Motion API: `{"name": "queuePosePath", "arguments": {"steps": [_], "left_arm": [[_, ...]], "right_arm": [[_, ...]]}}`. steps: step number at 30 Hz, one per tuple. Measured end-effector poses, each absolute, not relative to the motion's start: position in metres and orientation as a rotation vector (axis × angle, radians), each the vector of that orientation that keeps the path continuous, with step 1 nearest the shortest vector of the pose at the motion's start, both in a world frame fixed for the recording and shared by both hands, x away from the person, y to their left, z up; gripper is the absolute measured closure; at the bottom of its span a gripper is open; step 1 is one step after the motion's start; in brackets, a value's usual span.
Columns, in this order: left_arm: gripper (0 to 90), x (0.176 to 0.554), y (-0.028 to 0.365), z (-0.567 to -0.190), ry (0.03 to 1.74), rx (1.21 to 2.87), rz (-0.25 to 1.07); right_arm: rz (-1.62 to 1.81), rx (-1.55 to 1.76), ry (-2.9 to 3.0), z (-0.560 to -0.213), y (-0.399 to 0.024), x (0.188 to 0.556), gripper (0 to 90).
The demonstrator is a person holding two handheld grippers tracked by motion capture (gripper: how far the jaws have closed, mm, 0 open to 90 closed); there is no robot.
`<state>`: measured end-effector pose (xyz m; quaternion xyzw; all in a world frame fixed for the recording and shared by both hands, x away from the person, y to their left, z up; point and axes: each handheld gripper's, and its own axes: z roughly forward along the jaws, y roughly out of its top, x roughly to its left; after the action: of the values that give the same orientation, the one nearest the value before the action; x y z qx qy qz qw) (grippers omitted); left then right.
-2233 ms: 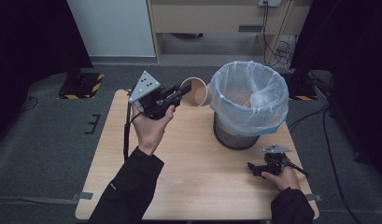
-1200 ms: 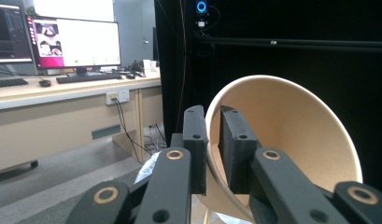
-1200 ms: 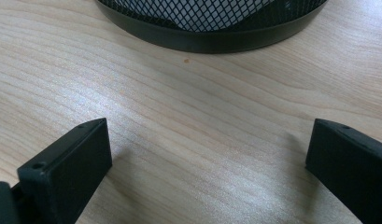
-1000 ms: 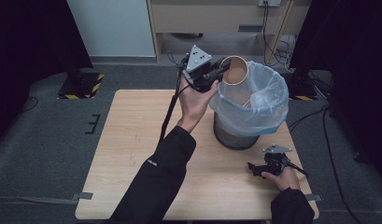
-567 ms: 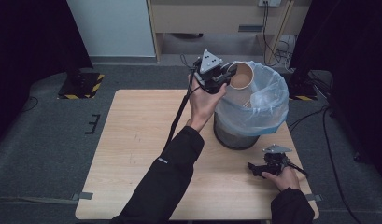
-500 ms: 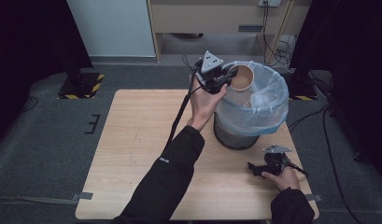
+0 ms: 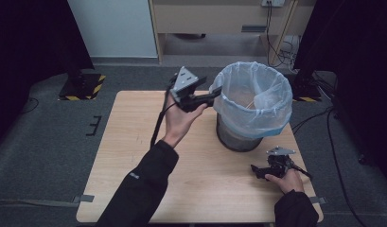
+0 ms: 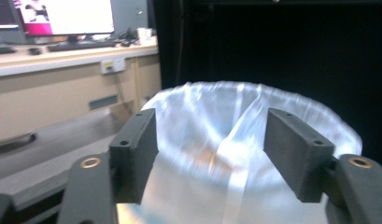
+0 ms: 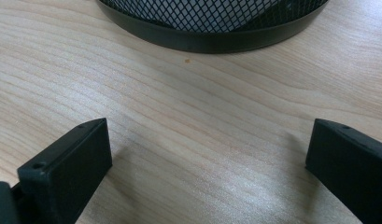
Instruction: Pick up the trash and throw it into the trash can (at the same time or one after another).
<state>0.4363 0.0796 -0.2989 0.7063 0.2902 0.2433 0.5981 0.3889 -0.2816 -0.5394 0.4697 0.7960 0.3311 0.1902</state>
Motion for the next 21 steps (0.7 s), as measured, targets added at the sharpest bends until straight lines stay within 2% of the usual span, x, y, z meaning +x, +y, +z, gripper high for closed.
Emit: {"name": "queuePosePath", "arguments": {"steps": [5,10,16,21], "left_arm": [[26.5,0.413,0.119,-0.336,0.736,1.725,0.541],[23.2,0.391,0.151,-0.394,0.823,1.852,0.462],[20.8,0.368,0.187,-0.462,0.982,1.971,0.353],[18.9,0.360,0.215,-0.498,1.114,2.066,0.295]], "right_arm": [[0.928,1.321,2.239,-0.539,-0.282,0.389,0.5],[0.929,1.321,2.239,-0.539,-0.282,0.389,0.5],[0.928,1.322,2.239,-0.539,-0.282,0.389,0.5],[0.929,1.321,2.239,-0.539,-0.282,0.389,0.5]]}}
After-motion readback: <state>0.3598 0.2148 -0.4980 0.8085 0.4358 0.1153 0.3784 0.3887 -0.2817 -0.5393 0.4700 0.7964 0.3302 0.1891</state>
